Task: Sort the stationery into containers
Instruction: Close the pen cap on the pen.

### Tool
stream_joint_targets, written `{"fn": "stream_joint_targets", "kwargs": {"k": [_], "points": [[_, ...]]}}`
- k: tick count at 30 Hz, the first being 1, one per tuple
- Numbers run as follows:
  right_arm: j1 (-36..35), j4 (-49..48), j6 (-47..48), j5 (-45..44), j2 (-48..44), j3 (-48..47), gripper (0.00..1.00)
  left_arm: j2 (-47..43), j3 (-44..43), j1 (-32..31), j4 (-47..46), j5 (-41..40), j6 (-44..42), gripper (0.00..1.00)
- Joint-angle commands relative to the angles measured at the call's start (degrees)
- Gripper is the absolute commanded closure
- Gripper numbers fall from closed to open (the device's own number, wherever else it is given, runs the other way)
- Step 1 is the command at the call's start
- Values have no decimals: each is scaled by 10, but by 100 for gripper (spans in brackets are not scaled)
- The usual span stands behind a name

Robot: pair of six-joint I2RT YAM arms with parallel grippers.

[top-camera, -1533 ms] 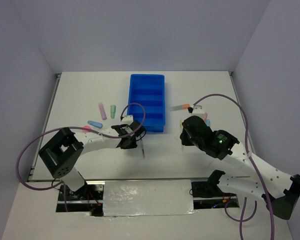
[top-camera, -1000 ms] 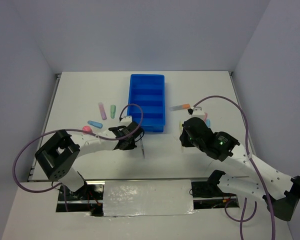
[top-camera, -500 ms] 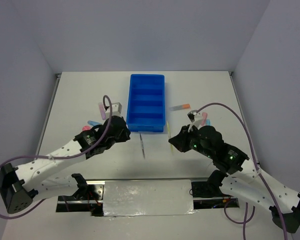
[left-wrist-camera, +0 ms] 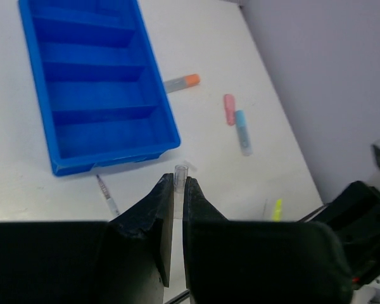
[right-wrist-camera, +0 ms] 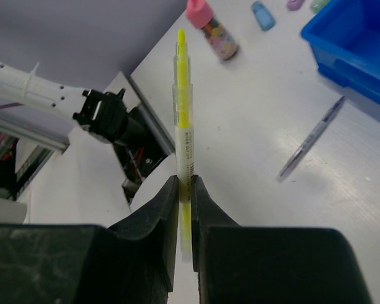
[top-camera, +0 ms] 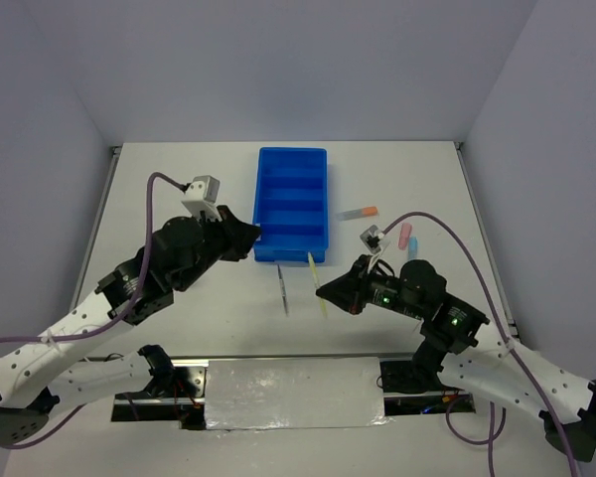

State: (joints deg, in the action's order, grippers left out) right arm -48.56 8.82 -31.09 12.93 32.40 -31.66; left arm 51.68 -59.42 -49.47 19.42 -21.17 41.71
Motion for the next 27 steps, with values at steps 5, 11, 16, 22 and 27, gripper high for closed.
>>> {"fn": "stream_joint_targets", "kwargs": {"k": [5, 11, 16, 22, 27], "points": [[-111, -143, -38, -56, 37, 6, 100, -39, 31, -2, -157, 94, -8, 100], [-176, -166, -33, -128, 74, -19, 100, -46, 53, -2, -189, 124, -12, 100], [-203, -195, -38, -167, 109, -21, 100, -69, 83, -2, -239, 144, -15, 100], [-225, -201, -38, -219, 119, -33, 100, -91, 107, -2, -266, 153, -9, 100], [-225, -202, -35, -225, 125, -45, 100, -93, 116, -2, -269, 160, -4, 100]]}}
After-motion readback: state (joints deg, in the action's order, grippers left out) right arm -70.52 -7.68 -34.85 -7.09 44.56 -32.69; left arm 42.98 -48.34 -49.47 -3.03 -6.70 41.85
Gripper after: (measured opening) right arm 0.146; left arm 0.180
